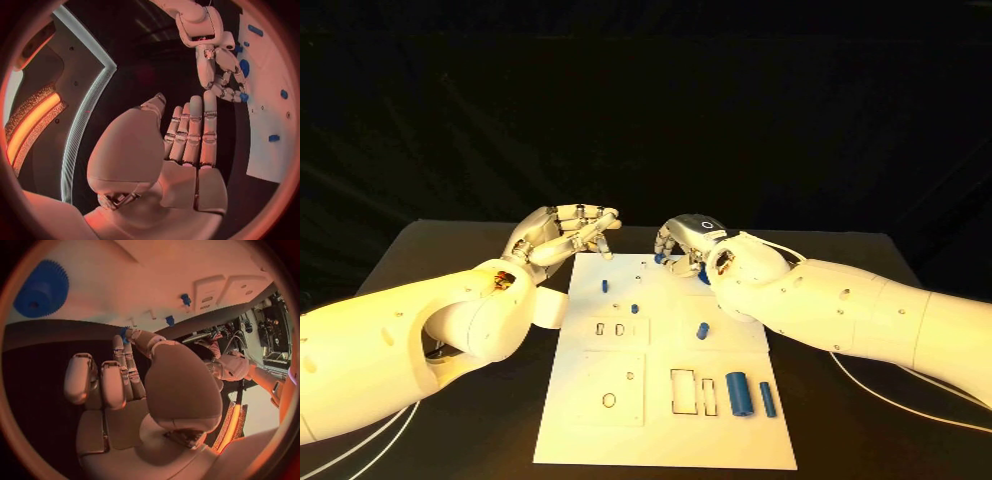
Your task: Assemble the parts on the task board
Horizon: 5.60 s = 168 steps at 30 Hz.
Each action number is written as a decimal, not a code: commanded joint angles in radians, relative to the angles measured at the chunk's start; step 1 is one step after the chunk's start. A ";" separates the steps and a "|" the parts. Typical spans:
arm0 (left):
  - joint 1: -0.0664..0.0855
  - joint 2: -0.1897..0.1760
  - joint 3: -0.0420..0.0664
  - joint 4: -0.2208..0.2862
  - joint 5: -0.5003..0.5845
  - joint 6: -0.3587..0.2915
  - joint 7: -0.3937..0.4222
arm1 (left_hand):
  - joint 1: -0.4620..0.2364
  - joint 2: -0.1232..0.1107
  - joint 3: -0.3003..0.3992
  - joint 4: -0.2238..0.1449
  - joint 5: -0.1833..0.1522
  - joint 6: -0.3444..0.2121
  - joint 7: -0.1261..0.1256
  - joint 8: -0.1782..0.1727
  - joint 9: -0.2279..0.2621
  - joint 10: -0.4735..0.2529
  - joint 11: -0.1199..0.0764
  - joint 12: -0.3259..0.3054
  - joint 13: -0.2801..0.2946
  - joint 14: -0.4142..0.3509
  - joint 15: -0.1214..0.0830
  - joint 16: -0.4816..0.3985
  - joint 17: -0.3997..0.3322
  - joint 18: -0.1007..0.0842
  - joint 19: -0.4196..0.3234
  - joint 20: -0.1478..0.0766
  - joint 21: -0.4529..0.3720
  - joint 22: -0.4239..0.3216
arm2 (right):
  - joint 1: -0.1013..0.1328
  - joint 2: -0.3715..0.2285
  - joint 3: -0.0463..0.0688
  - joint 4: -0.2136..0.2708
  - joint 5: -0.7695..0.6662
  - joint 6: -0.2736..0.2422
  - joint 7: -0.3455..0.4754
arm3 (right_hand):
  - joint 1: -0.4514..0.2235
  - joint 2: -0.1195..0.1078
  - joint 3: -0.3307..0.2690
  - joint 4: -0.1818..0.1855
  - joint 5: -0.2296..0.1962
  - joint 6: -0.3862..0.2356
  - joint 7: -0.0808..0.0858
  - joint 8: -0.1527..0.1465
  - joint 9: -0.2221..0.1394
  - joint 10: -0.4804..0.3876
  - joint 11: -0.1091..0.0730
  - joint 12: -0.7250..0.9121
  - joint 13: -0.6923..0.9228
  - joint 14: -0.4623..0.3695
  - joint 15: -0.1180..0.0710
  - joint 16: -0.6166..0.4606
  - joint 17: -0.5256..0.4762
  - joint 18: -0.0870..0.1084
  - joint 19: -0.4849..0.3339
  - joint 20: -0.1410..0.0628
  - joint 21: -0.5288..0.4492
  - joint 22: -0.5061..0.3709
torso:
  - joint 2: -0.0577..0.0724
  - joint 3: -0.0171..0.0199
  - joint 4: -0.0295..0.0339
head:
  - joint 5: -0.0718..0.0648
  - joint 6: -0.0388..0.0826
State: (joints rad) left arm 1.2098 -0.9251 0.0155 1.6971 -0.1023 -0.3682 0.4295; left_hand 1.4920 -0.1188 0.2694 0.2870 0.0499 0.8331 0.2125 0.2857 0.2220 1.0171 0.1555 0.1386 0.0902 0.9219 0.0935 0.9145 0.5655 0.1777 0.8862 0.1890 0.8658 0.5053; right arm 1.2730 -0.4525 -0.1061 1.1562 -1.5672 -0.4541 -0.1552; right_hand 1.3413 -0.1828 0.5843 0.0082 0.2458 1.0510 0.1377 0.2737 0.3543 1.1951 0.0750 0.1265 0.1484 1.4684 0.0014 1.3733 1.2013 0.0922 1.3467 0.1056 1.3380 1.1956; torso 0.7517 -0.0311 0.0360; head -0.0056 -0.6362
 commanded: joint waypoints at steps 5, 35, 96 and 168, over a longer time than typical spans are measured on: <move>0.002 0.007 0.001 0.000 0.005 0.023 0.004 | -0.003 -0.003 0.006 -0.003 0.001 -0.007 0.008 0.005 0.001 -0.003 0.004 0.003 0.001 0.002 0.001 0.004 0.001 0.004 -0.010 0.000 0.002 0.001 | -0.009 0.035 0.000 -0.028 0.006 -0.015 0.005 | -0.002 0.004 0.009 -0.003 -0.014 -0.005 0.003 0.008 0.006 0.002 0.001 -0.003 0.000 0.036 -0.004 0.007 0.001 -0.011 0.000 -0.002 0.001 -0.001 | 0.005 -0.0044 0.0096 | -0.002 0.000; 0.020 0.012 0.001 -0.004 0.004 0.024 -0.001 | -0.003 -0.003 0.006 -0.003 0.001 -0.007 0.008 0.005 0.001 -0.003 0.004 0.003 0.001 0.002 0.001 0.004 0.001 0.004 -0.010 0.000 0.002 0.001 | -0.021 0.089 0.000 -0.086 0.017 0.012 0.002 | -0.041 -0.038 0.014 0.014 -0.063 -0.090 0.035 -0.037 0.013 -0.073 0.031 -0.048 -0.018 0.016 0.022 -0.022 -0.061 0.006 -0.057 0.017 -0.057 -0.079 | 0.012 -0.0059 0.0066 | 0.006 -0.002; 0.022 0.007 0.001 -0.033 0.012 0.037 -0.001 | -0.003 -0.004 0.007 -0.003 0.001 -0.008 0.008 0.006 0.002 -0.004 0.004 0.004 0.001 0.002 0.001 0.006 0.001 0.004 -0.015 0.000 0.011 0.007 | -0.003 -0.206 0.018 0.034 0.361 0.240 0.016 | 0.152 0.012 -0.530 0.278 0.051 -0.235 0.029 0.019 0.070 0.206 0.008 1.297 1.204 0.089 0.009 0.179 0.307 -0.033 0.074 0.011 0.044 0.139 | 0.001 -0.0074 -0.0138 | 0.010 -0.013; 0.022 0.020 0.000 -0.044 0.012 0.048 -0.009 | -0.003 -0.005 0.008 -0.002 0.000 -0.007 0.008 0.007 0.003 -0.003 0.004 0.005 0.002 0.001 0.001 0.008 0.000 0.004 -0.020 0.001 0.018 0.011 | -0.052 0.035 0.009 0.092 0.009 -0.015 -0.121 | 0.125 -0.009 -0.309 0.279 0.052 -0.098 -0.013 0.042 0.067 0.277 -0.030 1.351 1.289 0.095 -0.024 0.188 0.336 -0.053 0.125 -0.020 0.110 0.231 | 0.002 -0.0074 -0.0138 | 0.027 -0.017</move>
State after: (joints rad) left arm 1.2305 -0.9079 0.0152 1.6524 -0.0930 -0.3379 0.4142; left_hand 1.4920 -0.1188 0.2721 0.2842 0.0498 0.8331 0.2124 0.2895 0.2242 1.0171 0.1556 0.1386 0.0919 0.9219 0.0935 0.9202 0.5647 0.1777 0.8735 0.1912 0.8812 0.5156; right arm 1.2224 -0.4197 -0.0967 1.2510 -1.5502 -0.4905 -0.2883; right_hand 1.4760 -0.1924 0.2683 0.2880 0.2964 0.9413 0.1372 0.3119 0.4156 1.4596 0.0429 1.4715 1.3076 1.4683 -0.0165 1.5571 1.3073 0.0532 1.4627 0.0861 1.4425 1.3080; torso 0.7547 -0.0389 0.0234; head 0.0198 -0.6527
